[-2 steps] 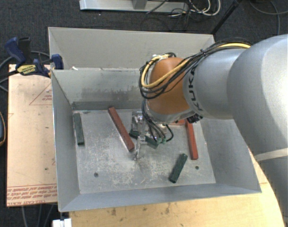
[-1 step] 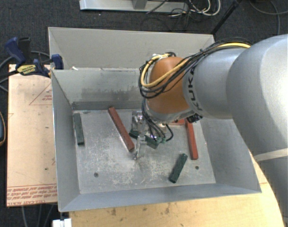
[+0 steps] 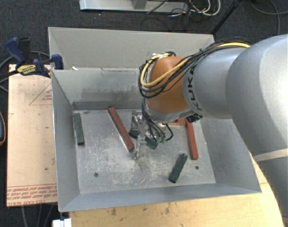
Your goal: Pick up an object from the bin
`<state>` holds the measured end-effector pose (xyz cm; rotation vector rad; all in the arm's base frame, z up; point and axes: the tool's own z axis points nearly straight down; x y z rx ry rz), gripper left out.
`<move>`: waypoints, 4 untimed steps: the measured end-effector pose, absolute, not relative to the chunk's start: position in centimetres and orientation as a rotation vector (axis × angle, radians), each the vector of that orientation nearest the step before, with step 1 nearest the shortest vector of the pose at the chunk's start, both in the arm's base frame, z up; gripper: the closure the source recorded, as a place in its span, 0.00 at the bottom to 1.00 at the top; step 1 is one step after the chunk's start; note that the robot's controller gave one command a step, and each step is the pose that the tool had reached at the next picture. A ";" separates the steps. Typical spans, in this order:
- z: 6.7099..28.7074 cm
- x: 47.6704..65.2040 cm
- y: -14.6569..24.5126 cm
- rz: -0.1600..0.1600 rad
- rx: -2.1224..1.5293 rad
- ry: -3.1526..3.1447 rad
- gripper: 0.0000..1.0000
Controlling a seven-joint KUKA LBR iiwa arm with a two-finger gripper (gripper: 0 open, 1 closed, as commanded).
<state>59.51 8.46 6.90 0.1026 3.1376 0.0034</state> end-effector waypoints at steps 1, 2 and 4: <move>7.0 59.6 8.5 0.004 0.104 3.137 0.00; 7.1 59.7 8.5 0.005 0.105 3.137 1.00; 12.6 59.9 8.6 0.005 0.106 3.132 1.00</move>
Offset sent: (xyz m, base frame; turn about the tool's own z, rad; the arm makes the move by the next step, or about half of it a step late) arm 0.0000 0.0000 0.0000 0.0000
